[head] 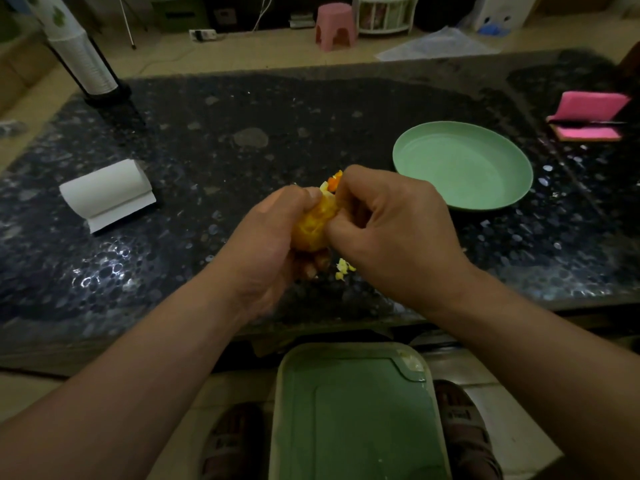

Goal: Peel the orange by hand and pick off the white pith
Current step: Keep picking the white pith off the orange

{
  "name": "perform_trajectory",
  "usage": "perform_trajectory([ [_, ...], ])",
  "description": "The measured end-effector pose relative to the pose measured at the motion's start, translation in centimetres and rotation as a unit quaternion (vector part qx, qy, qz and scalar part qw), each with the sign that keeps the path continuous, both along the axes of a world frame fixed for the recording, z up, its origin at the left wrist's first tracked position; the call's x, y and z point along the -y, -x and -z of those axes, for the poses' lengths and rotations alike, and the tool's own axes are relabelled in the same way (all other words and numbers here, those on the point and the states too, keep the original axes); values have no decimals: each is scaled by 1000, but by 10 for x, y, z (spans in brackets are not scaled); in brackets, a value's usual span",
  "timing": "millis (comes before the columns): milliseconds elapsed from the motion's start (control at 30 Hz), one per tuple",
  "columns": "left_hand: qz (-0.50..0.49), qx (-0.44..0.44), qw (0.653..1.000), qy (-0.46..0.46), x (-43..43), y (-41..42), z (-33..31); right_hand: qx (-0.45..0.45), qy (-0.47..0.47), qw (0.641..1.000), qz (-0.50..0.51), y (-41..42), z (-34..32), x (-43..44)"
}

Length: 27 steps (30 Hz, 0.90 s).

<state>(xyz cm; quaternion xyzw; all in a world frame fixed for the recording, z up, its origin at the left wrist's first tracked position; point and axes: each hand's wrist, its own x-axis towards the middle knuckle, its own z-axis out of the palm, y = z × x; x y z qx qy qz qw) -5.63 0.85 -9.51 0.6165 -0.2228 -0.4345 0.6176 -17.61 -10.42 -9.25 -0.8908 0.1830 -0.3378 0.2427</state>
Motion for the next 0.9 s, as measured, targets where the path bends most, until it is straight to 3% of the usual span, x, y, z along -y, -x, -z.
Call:
perform_trajectory([
  [167, 5, 9, 999, 35, -3, -2, 0, 6, -30, 1000, 0, 2, -1, 5],
  [467, 16, -70, 995, 70, -5, -6, 0, -49, -106, 992, -38, 12, -3, 16],
  [600, 10, -81, 993, 85, -6, -8, -3, -69, -88, 992, -62, 18, -10, 16],
  [900, -2, -51, 997, 51, -5, -9, 0, -72, 72, 993, -58, 17, -8, 14],
])
